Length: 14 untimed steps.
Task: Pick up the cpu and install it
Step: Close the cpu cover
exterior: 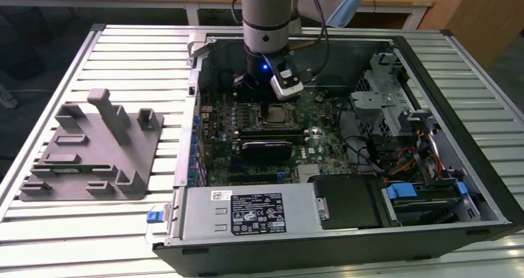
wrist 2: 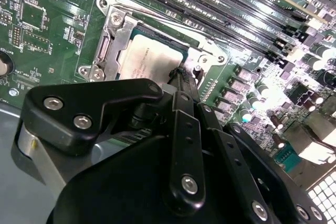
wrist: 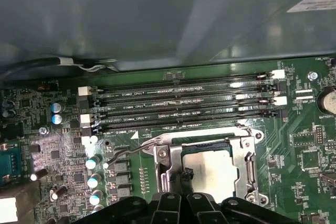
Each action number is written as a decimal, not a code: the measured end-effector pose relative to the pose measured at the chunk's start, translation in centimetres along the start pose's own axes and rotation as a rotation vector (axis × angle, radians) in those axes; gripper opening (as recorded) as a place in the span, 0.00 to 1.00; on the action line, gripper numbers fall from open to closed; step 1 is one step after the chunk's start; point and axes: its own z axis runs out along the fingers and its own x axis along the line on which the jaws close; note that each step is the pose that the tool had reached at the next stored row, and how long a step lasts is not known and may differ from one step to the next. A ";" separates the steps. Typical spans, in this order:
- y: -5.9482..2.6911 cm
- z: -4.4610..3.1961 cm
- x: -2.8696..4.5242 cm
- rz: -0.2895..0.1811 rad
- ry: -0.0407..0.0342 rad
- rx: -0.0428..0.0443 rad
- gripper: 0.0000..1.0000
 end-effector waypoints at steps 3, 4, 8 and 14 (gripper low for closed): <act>-0.01 0.11 0.10 -0.007 0.0000 -0.0002 0.11; -0.01 0.16 0.13 -0.009 0.0000 -0.0003 0.11; -0.02 0.31 0.21 -0.017 0.0000 -0.0007 0.11; -0.05 0.52 0.50 -0.023 0.0001 -0.0009 0.11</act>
